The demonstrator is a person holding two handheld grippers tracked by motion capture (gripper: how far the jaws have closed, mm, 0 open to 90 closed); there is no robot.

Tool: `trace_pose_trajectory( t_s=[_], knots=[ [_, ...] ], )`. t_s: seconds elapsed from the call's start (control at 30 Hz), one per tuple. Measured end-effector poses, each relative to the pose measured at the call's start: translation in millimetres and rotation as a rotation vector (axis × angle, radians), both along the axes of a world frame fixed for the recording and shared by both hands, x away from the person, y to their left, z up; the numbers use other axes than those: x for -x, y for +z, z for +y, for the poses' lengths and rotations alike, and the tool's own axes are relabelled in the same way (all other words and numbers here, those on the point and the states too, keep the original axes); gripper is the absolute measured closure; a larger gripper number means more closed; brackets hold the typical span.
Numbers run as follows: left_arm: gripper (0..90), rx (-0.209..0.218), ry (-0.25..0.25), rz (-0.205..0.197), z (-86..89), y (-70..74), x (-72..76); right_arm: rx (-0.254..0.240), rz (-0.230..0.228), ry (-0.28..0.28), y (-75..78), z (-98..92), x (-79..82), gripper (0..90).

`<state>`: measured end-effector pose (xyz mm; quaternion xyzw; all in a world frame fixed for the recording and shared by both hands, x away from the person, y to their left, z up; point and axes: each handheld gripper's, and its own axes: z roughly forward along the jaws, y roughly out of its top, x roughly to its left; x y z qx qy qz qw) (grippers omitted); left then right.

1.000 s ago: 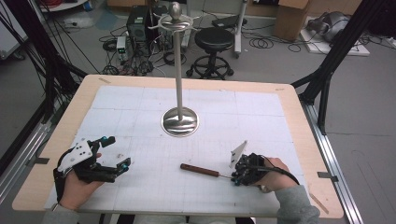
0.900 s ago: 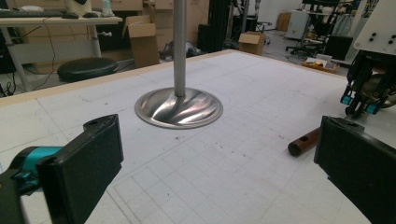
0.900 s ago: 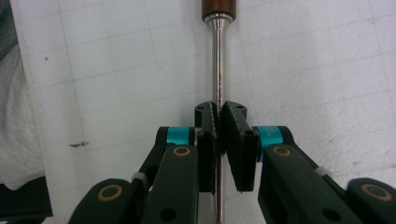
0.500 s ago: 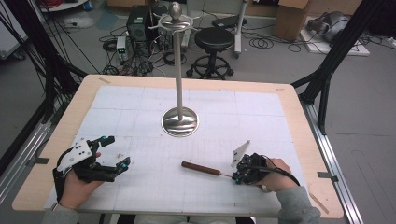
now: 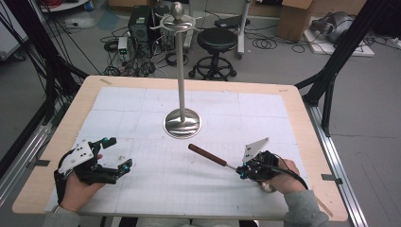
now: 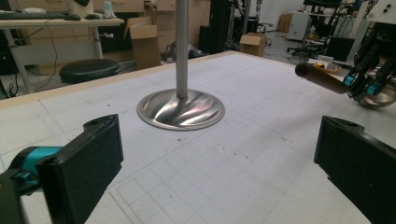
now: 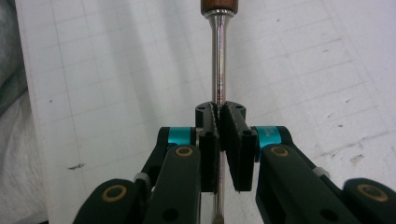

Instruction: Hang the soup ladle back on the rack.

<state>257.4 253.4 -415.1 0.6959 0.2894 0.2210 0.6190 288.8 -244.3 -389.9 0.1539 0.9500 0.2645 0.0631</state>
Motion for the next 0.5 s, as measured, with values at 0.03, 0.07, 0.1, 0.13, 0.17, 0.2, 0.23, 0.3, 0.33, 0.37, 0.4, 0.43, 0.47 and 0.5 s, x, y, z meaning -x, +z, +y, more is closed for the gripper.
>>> trace_pose_trajectory(
  t_s=[0.03,0.07,0.1,0.13,0.17,0.2,0.23,0.3,0.33,0.37,0.4,0.43,0.47,0.5],
  knots=[
    [1.8,-0.001,-0.001,0.0,0.1,-0.1,-0.2,-0.009,-0.003,-0.008,1.2,-0.9,0.1,84.7],
    [1.8,-0.004,-0.001,-0.001,0.0,0.0,-0.2,-0.017,-0.007,-0.013,2.4,-1.9,0.0,84.6],
    [1.8,-0.003,-0.001,0.0,0.0,0.0,-0.2,-0.037,-0.013,-0.022,4.4,-4.2,-0.1,84.7],
    [1.8,0.0,-0.001,0.0,-0.1,0.1,-0.2,-0.049,-0.013,-0.032,5.5,-5.2,0.3,84.7],
    [1.8,-0.001,0.001,-0.004,0.1,0.4,-0.3,-0.062,-0.018,-0.033,6.6,-6.4,0.4,84.7],
    [1.8,0.001,0.001,-0.007,0.3,0.7,-0.4,-0.076,-0.023,-0.037,8.3,-8.1,0.7,84.7],
    [1.8,0.004,0.003,-0.011,0.6,0.9,-0.4,-0.095,-0.027,-0.045,10.0,-9.8,0.9,84.7],
    [1.8,0.006,0.003,-0.012,0.6,1.1,0.0,-0.133,-0.036,-0.058,13.2,-12.7,1.1,84.8],
    [1.8,0.006,0.003,-0.013,0.5,1.1,0.0,-0.15,-0.04,-0.059,14.9,-13.9,1.3,84.8],
    [1.8,0.004,0.005,-0.013,0.4,1.1,-0.1,-0.165,-0.045,-0.066,16.6,-14.8,1.8,84.7],
    [1.8,0.003,0.003,-0.011,0.4,1.0,-0.2,-0.182,-0.052,-0.066,18.6,-16.0,1.9,84.8],
    [1.8,0.003,0.002,-0.009,0.2,0.9,0.1,-0.191,-0.055,-0.072,19.6,-16.5,2.4,84.8],
    [1.8,0.0,0.001,-0.01,0.2,1.0,0.2,-0.2,-0.063,-0.073,20.7,-17.3,2.5,84.8],
    [1.8,0.001,0.001,-0.01,0.2,1.0,0.3,-0.21,-0.067,-0.074,21.5,-18.1,2.5,84.8]
  ],
)
